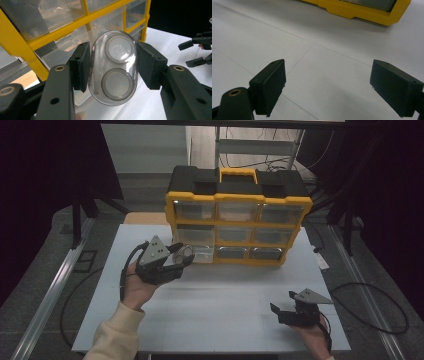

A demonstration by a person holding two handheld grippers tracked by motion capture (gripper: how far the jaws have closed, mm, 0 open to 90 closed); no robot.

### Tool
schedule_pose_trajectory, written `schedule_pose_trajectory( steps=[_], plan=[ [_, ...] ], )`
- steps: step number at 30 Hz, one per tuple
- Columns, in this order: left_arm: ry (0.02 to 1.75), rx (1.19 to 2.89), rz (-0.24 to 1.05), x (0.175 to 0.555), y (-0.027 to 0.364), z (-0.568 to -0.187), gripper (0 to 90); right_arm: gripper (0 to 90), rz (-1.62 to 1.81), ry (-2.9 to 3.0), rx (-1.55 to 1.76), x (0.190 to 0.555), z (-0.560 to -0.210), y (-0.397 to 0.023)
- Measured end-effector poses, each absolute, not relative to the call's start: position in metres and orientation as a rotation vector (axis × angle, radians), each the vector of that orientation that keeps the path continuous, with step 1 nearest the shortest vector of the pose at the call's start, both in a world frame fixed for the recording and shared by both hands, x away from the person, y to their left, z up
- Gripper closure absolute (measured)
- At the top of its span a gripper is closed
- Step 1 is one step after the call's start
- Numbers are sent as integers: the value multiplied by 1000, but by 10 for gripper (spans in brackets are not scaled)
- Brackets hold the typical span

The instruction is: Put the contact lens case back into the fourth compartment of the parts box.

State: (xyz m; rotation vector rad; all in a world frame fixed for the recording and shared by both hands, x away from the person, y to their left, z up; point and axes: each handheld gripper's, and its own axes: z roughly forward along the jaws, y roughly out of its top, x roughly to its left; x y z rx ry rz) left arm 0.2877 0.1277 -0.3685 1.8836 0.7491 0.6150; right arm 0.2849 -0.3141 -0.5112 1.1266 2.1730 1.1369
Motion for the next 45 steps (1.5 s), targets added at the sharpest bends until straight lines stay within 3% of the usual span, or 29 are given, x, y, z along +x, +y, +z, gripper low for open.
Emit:
schedule_pose_trajectory(
  steps=[45],
  plan=[
    [819, 1889, 661, 334, 113, -362, 475, 143, 1125, 2177, 1126, 286, -512, -314]
  ],
)
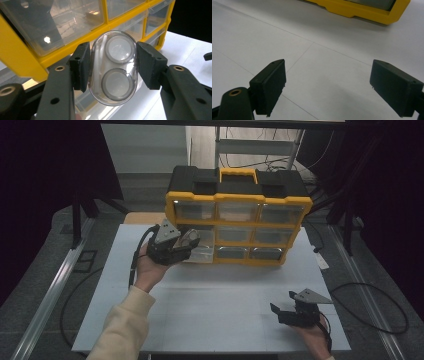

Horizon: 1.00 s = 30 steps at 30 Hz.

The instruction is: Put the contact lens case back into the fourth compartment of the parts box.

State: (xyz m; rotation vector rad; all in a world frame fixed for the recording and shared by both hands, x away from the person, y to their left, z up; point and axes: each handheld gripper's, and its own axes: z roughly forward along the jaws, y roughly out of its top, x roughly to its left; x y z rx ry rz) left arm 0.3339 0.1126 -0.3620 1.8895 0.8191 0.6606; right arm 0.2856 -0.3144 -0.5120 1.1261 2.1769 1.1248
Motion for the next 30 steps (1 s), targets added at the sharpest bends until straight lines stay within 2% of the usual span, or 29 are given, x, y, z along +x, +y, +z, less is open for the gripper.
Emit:
schedule_pose_trajectory(
  steps=[30],
  plan=[
    [858, 1922, 664, 360, 99, -359, 475, 145, 1117, 2183, 1130, 286, -513, -314]
  ],
)
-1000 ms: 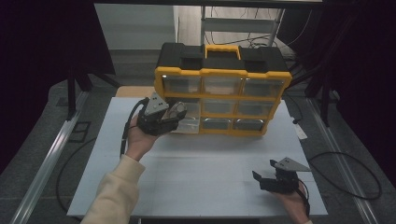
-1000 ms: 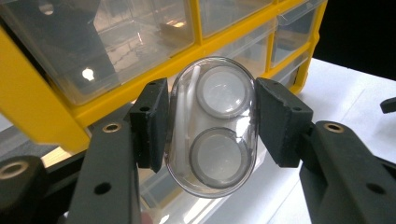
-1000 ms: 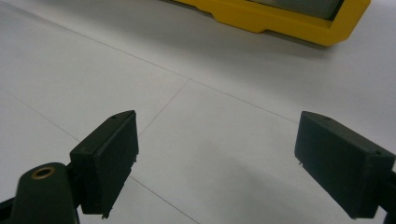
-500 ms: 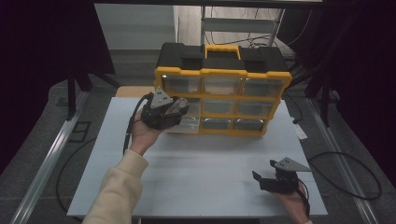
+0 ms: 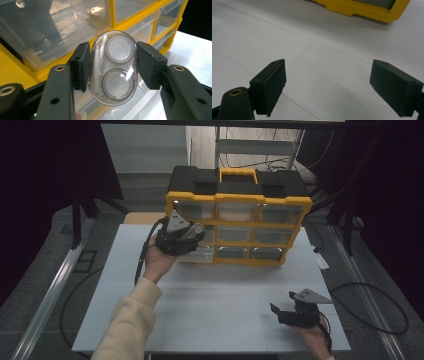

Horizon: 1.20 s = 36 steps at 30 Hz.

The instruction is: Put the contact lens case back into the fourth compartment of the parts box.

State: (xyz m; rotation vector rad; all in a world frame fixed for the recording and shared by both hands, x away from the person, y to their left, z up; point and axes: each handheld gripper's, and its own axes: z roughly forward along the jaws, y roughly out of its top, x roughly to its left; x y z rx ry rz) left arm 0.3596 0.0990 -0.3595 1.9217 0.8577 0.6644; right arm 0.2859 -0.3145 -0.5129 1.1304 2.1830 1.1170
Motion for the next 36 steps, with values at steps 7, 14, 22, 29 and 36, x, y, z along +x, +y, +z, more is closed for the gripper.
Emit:
schedule_pose_trajectory(
  steps=[7, 14, 22, 29, 36],
  plan=[
    [864, 1926, 664, 361, 98, -361, 469, 145, 1119, 2185, 1126, 286, -513, -314],
    [904, 1894, 664, 358, 101, -359, 267, 145, 1122, 2184, 1128, 286, -513, -315],
    [859, 1882, 597, 347, 110, -363, 246, 145, 1118, 2183, 1126, 286, -513, -314],
    [839, 1880, 590, 336, 112, -368, 236, 145, 1118, 2183, 1126, 286, -513, -314],
    [808, 1861, 582, 326, 114, -369, 236, 145, 1119, 2180, 1122, 285, -512, -315]
  ],
)
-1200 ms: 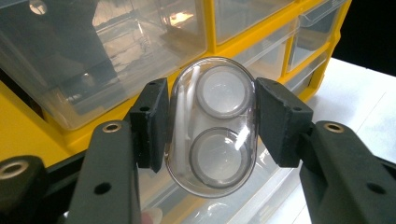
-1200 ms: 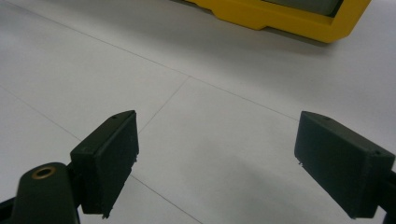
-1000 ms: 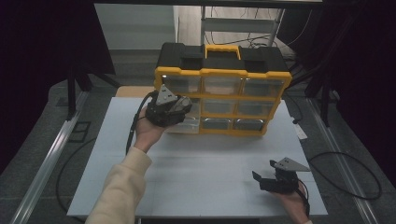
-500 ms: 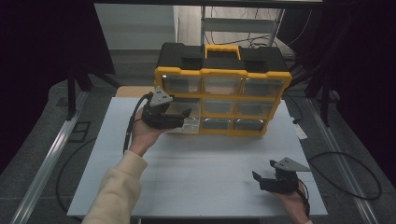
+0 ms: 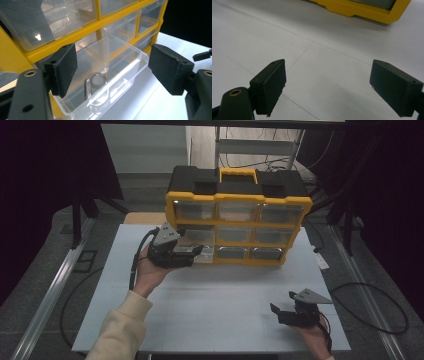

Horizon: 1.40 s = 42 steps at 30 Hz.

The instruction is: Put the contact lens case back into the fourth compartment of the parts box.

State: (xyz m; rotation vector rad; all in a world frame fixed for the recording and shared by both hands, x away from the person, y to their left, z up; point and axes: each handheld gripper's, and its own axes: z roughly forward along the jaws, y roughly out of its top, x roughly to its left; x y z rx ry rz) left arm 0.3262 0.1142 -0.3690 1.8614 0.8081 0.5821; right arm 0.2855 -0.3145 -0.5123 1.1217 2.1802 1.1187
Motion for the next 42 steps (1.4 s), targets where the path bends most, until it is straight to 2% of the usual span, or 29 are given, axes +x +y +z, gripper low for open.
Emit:
schedule_pose_trajectory(
  steps=[42],
  plan=[
    [677, 1858, 486, 280, 119, -394, 267, 145, 1119, 2178, 1122, 285, -512, -314]
  ],
)
